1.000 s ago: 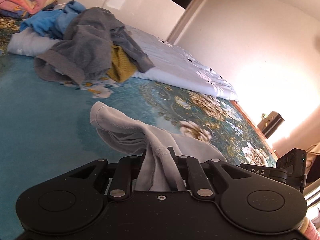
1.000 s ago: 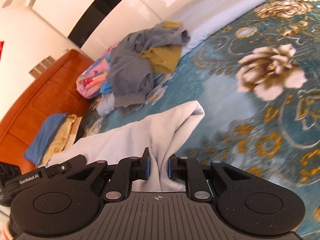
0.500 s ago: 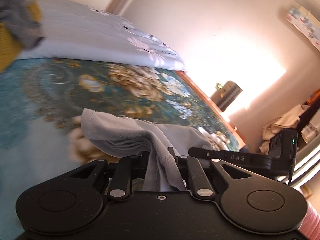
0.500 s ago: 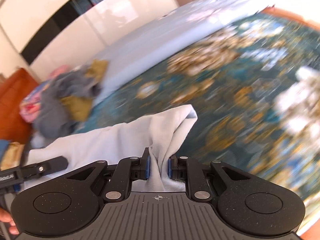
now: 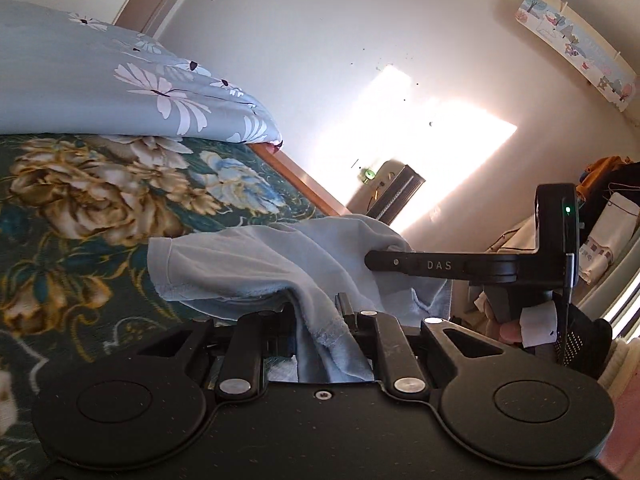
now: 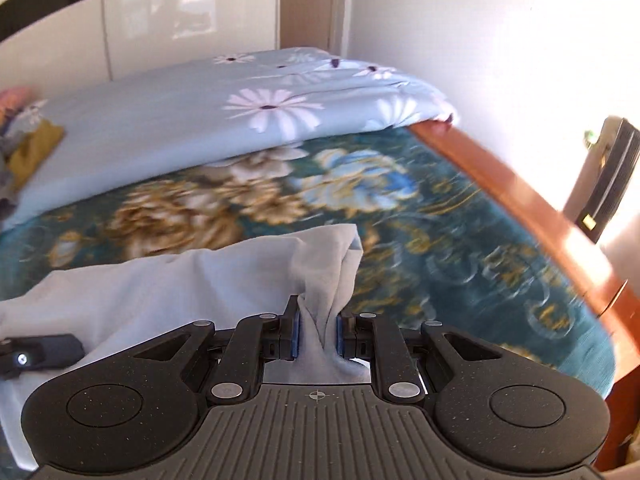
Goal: Fold clothes
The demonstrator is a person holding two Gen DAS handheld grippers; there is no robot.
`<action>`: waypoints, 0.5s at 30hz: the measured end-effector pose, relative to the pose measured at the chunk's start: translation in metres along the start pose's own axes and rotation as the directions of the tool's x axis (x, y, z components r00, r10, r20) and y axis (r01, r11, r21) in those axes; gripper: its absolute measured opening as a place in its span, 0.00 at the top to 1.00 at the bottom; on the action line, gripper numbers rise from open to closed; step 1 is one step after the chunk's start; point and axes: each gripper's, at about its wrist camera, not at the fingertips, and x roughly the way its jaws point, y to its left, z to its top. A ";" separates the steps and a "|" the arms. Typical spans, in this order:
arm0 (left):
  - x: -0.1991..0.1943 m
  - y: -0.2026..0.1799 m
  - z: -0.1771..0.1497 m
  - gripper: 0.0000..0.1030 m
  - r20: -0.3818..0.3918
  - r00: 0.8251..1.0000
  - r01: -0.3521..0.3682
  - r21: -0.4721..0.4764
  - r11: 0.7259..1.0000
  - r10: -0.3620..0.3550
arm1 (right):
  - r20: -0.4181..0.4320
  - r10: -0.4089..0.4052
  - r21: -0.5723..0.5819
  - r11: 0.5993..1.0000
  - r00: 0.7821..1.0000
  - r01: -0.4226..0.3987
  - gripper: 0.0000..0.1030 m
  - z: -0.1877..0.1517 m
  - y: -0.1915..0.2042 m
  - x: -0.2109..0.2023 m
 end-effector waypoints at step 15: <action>0.043 0.021 -0.045 0.80 -0.117 0.990 -0.082 -0.022 0.996 0.079 | -0.108 -0.102 0.059 0.992 0.989 0.108 0.74 -0.035 -0.027 0.073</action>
